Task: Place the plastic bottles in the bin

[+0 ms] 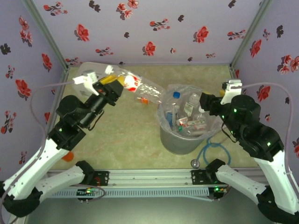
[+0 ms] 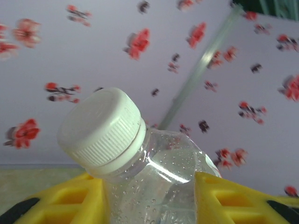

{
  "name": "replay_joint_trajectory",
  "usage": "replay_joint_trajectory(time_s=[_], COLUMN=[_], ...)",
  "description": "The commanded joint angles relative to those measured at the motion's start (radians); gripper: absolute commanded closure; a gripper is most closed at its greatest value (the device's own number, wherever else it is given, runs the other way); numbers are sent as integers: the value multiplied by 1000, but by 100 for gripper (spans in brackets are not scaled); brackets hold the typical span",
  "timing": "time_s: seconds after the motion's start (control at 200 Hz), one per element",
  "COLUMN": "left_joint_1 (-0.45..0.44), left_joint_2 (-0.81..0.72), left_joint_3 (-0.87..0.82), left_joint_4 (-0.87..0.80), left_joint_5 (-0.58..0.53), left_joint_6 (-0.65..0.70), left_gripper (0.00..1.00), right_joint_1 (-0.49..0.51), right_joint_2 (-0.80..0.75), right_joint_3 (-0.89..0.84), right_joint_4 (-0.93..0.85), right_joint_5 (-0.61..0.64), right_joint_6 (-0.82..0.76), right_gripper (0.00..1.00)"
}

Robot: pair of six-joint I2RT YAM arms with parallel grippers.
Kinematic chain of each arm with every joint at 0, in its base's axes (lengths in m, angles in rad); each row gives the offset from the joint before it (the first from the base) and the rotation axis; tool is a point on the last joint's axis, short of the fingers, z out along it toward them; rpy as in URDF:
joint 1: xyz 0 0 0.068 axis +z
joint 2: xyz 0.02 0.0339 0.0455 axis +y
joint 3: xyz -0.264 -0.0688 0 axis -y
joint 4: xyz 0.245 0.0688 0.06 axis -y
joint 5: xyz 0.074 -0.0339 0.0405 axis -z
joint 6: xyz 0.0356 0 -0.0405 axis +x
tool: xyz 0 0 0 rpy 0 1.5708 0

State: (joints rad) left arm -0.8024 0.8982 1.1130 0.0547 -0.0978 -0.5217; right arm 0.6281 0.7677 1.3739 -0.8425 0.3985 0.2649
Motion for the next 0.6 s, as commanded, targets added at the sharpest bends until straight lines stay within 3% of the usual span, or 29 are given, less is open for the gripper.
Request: replay_joint_trajectory(time_s=[0.0,0.25,0.43,0.595], left_joint_1=[-79,-216,-292,-319], left_joint_2=[120,330,425,491], left_joint_3=[88,197,252,261], left_joint_4=[-61,-39,-201,-297], left_joint_5=[95,132,36,30], left_joint_6=[175,294,479,542], left_gripper=[76,76,76,79], right_joint_1=[-9,-8,-8,-8], right_joint_2=[-29,-60,-38,0], right_joint_3=[2,-9,-7,-3], right_joint_4=[-70,-110,-112,-97], right_joint_5=[107,101,80,41], right_joint_6=[33,53,38,23], right_gripper=[31,31,31,31])
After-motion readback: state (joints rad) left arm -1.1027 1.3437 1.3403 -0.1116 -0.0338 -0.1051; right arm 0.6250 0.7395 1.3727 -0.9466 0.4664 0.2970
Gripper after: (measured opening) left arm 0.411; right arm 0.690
